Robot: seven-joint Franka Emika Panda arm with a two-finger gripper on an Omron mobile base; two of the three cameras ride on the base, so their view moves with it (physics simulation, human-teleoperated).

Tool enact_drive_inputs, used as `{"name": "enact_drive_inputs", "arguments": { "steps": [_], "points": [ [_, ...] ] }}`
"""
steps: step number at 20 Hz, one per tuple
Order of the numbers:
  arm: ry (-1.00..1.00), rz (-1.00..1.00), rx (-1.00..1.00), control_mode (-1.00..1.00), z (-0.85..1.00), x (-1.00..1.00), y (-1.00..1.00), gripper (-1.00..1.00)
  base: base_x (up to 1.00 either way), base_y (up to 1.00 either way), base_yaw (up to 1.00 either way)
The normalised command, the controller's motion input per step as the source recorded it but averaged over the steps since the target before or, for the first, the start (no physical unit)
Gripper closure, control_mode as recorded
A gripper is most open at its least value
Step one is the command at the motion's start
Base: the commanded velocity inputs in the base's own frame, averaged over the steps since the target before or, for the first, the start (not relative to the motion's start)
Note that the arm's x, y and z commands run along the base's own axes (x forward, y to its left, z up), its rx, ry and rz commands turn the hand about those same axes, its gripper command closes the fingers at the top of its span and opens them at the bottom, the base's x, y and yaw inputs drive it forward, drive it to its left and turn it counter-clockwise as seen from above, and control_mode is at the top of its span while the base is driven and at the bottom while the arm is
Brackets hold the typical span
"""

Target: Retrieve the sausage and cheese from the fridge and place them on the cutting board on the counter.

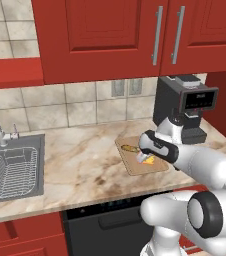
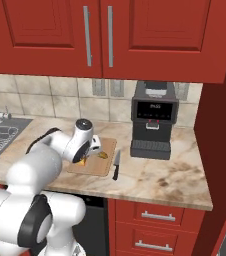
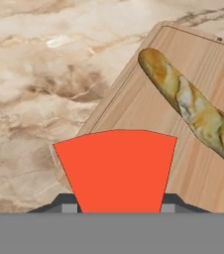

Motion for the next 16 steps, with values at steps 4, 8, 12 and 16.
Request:
{"name": "enact_drive_inputs", "arguments": {
  "steps": [4,8,12,16],
  "points": [
    [-0.14,0.14,0.00,-1.00,-0.14,0.06,-0.01,1.00,0.00,0.00,0.00],
    [-0.05,0.09,-0.04,-1.00,-0.26,0.13,0.00,1.00,0.00,0.00,0.00],
    [-0.01,0.04,0.00,-1.00,-0.17,0.26,0.00,1.00,0.00,0.00,0.00],
    [0.00,0.03,0.00,-1.00,-0.03,0.29,-0.01,1.00,0.00,0.00,0.00]
  ]
}}
